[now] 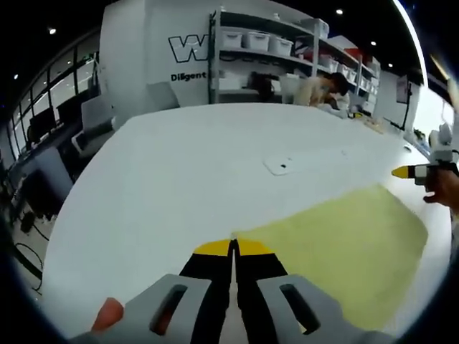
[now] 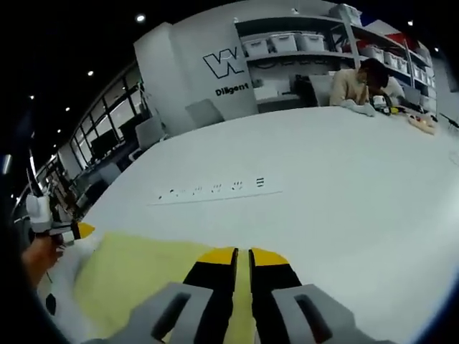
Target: Fold the garment on the visible template until the final outline fits inside the template.
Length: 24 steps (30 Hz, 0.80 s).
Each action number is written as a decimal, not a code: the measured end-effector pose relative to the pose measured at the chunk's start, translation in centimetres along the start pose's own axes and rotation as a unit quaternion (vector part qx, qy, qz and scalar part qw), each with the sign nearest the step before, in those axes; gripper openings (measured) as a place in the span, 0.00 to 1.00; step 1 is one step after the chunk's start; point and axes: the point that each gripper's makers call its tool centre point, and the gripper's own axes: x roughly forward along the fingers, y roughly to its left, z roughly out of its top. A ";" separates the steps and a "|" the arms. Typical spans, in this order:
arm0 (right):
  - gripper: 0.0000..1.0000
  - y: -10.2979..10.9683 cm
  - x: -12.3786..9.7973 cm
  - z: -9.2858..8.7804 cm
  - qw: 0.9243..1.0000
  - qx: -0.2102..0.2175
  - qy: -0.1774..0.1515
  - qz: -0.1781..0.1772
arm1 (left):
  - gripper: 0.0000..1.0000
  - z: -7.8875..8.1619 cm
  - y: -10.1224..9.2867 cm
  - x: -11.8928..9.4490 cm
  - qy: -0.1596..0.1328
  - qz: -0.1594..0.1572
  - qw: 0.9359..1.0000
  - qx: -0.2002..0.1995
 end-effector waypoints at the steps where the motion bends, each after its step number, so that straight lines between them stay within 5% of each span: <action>1: 0.02 0.1 -0.2 0.1 1.000 -0.002 0.000 0.001 | 0.00 -0.1 0.0 -0.4 0.001 0.000 1.000 0.000; 12: 0.03 0.9 -4.3 -0.3 0.999 -0.036 -0.003 0.003 | 0.00 -1.1 -0.7 -5.1 -0.007 -0.006 1.000 0.000; 24: 0.03 0.2 -9.5 -5.6 0.999 -0.034 0.025 -0.006 | 0.00 -4.3 -1.8 -10.5 -0.002 -0.009 1.000 -0.007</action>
